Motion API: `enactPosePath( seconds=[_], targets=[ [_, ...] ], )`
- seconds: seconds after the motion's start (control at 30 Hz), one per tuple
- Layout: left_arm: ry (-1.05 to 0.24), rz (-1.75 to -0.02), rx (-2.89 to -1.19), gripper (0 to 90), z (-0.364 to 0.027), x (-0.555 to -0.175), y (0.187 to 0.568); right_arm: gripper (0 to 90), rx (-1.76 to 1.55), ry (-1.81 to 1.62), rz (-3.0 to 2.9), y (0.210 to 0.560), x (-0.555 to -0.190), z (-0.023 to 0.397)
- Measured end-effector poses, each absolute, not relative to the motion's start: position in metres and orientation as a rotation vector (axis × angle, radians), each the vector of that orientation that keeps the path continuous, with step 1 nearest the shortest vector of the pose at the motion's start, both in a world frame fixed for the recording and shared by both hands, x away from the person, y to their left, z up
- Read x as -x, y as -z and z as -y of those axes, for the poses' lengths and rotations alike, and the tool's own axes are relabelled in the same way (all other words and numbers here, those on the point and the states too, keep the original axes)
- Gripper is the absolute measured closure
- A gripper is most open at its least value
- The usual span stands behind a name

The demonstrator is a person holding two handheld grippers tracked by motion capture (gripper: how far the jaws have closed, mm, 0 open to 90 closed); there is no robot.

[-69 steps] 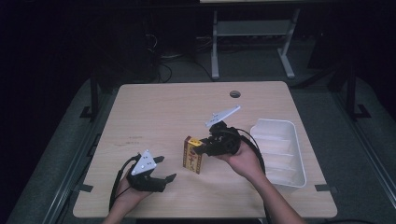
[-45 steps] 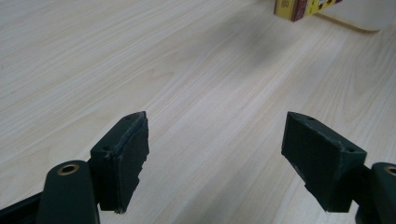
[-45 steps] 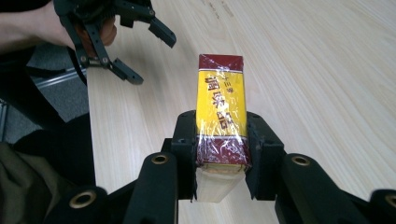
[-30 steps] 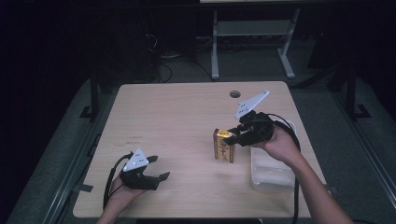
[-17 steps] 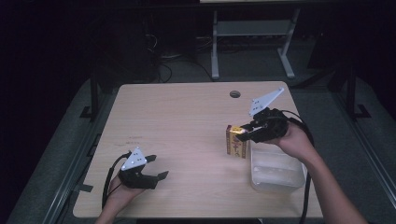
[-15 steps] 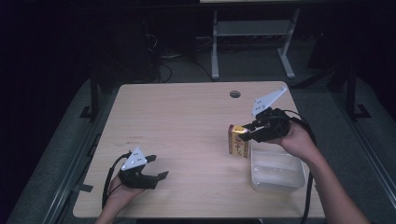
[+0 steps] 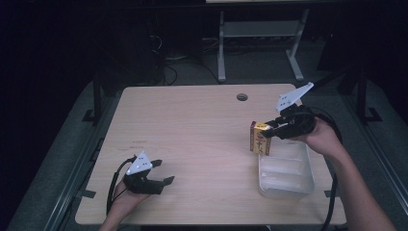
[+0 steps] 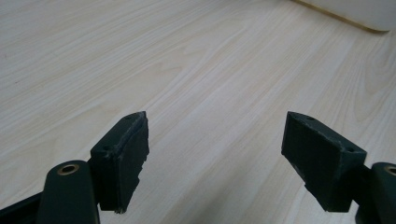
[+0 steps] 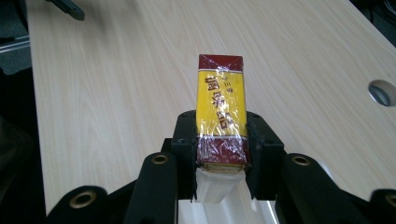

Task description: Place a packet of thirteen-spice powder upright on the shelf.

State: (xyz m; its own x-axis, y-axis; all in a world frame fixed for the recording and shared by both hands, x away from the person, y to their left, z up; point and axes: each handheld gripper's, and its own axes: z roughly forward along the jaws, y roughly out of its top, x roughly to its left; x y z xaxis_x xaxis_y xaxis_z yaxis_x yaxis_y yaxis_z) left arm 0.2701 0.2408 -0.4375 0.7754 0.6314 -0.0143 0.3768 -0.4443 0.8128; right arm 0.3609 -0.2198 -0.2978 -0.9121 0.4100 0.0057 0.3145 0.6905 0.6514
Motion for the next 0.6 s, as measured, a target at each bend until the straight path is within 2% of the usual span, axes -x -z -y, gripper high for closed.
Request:
enactPosePath(
  seconds=[0.6],
  targets=[
    [-0.36, -0.758, -2.079, 22.9, -0.242, -0.271, 0.437, 68.2, -0.69, -0.979, -2.744, 0.312, -0.366, 0.248]
  ],
)
